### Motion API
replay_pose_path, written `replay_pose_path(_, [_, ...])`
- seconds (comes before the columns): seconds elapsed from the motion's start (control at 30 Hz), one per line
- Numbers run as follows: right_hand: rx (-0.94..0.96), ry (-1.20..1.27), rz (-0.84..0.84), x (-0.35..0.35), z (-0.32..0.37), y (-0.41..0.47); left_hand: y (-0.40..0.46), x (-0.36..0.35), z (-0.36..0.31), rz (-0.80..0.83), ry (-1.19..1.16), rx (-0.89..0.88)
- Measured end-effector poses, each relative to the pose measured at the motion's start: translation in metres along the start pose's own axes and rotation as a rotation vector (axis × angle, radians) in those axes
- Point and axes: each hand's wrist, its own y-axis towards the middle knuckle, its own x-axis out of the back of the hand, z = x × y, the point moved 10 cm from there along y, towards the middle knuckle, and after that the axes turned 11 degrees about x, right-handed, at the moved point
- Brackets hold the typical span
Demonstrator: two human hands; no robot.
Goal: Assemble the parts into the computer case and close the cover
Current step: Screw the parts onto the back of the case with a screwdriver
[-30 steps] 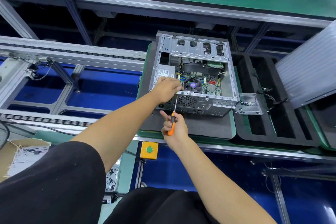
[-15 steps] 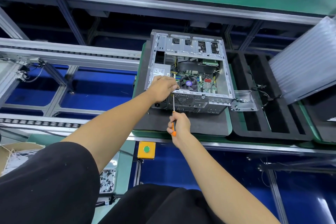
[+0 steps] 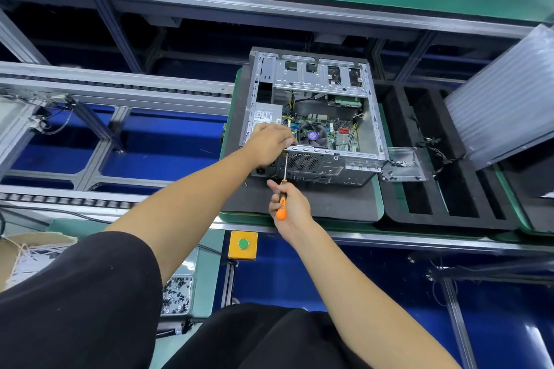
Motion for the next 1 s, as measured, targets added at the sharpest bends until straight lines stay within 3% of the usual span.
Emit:
replay_pose_path(0.2, [-0.072, 0.089, 0.016, 0.001, -0.004, -0.002, -0.018, 0.004, -0.011, 0.003, 0.055, -0.122])
replay_pose_path(0.27, [-0.090, 0.115, 0.036, -0.001, -0.005, -0.001, -0.037, 0.016, -0.005, -0.143, -0.065, -0.080])
replay_pose_path(0.37, [-0.114, 0.165, 0.077, -0.004, -0.006, 0.000, -0.087, 0.037, 0.038, -0.531, -0.077, 0.130])
replay_pose_path(0.4, [-0.120, 0.173, 0.088, -0.004, -0.007, 0.001, -0.102, 0.032, 0.055, -0.544, -0.060, 0.198])
replay_pose_path(0.57, [-0.172, 0.177, 0.115, -0.002, -0.015, 0.001, -0.130, -0.042, 0.127, -0.106, -0.163, 0.494])
replay_pose_path(0.67, [-0.189, 0.140, 0.143, -0.001, -0.018, 0.002, -0.124, -0.048, 0.138, -0.086, -0.195, 0.611])
replay_pose_path(1.0, [-0.174, -0.049, 0.189, 0.009, -0.008, 0.008, -0.094, -0.050, 0.128, -0.029, -0.077, 0.585])
